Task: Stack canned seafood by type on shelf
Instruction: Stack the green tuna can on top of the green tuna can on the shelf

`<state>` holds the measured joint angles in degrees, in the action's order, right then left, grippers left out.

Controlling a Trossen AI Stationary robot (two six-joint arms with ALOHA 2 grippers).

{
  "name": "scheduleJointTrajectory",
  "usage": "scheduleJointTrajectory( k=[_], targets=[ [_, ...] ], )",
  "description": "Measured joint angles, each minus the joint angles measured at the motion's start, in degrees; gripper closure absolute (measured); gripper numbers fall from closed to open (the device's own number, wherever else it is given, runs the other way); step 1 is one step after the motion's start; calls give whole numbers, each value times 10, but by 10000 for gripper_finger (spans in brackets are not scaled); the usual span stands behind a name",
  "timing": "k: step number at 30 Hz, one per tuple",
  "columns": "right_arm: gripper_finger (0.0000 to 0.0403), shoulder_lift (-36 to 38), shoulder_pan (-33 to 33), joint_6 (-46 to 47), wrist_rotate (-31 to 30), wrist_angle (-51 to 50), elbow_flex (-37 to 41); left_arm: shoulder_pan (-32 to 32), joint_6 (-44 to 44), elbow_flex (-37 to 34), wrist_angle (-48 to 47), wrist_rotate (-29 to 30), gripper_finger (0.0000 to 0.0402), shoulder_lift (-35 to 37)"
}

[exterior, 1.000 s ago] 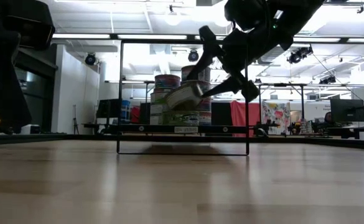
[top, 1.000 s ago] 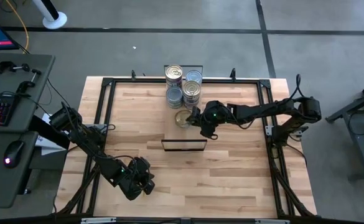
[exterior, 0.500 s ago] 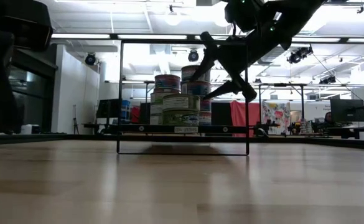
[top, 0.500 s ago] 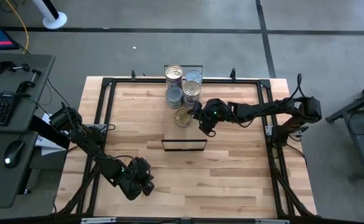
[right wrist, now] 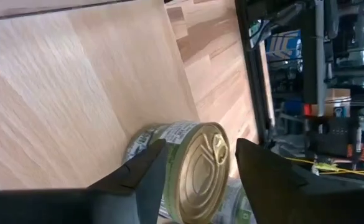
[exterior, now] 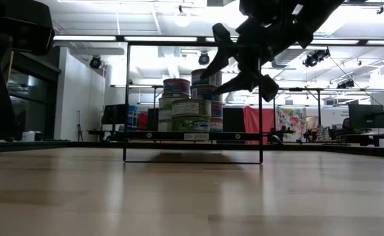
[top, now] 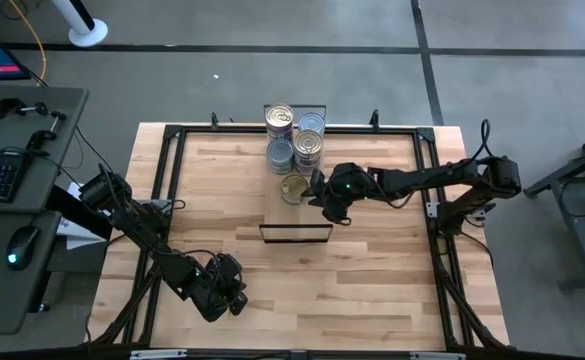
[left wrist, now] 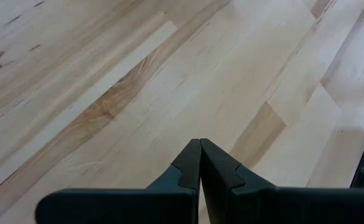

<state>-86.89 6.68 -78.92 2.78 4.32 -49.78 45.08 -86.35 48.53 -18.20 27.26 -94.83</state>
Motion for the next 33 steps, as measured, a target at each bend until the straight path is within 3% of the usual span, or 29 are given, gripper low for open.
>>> scheduleJointTrajectory(
  k=[9,19,24,33],
  targets=[
    [245,-26,1,20,18,17,0,0,14,0,-3,0,401,0],
    [361,-46,-2,7,5,67,0,0,10,0,-3,0,401,0],
    [395,-46,3,6,3,37,0,0,10,0,-5,0,401,0],
    [402,-63,-4,20,9,34,0,0,10,0,-5,-1,402,0]
  ],
)
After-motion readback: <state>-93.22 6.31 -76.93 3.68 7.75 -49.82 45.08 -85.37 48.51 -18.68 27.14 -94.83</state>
